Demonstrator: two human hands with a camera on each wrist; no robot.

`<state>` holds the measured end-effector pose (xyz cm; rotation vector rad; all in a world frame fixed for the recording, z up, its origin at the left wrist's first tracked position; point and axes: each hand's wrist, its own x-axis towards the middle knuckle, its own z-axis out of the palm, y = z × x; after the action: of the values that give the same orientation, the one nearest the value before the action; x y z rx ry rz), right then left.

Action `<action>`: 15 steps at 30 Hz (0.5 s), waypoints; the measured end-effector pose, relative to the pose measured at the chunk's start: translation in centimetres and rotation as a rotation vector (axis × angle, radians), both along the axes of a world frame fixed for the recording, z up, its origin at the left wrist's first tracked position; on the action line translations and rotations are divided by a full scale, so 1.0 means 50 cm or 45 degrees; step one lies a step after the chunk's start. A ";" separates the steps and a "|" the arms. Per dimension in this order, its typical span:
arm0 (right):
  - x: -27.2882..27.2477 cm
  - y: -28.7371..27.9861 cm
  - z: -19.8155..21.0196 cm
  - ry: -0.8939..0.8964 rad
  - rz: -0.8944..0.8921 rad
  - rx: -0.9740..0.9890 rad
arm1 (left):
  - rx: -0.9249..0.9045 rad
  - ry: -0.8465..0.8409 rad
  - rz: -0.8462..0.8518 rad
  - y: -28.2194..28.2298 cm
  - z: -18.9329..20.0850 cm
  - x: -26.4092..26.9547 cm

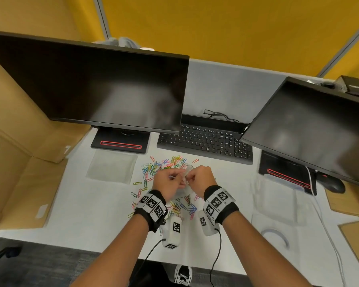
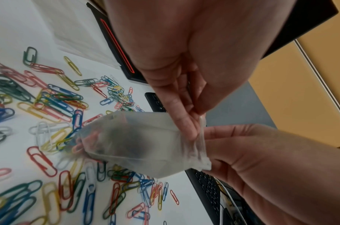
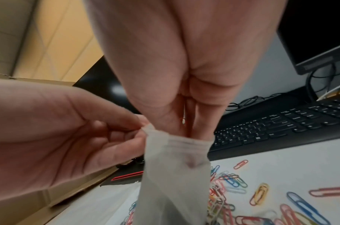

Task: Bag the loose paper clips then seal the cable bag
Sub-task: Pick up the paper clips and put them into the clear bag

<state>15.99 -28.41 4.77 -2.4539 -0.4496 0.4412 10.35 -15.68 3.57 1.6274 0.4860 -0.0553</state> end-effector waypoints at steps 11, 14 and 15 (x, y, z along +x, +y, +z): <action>0.024 -0.017 0.044 0.343 0.059 0.481 | 0.028 -0.003 -0.008 0.040 -0.010 0.008; 0.073 -0.051 0.032 0.479 -0.230 0.804 | -0.031 0.011 0.049 0.057 -0.010 0.000; 0.093 -0.064 0.010 0.447 -0.307 0.739 | -0.050 0.012 0.068 0.064 -0.013 -0.005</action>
<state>20.63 -31.60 5.28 -1.7943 -0.1051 0.5371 10.08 -12.49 2.90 1.5754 0.5325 -0.0326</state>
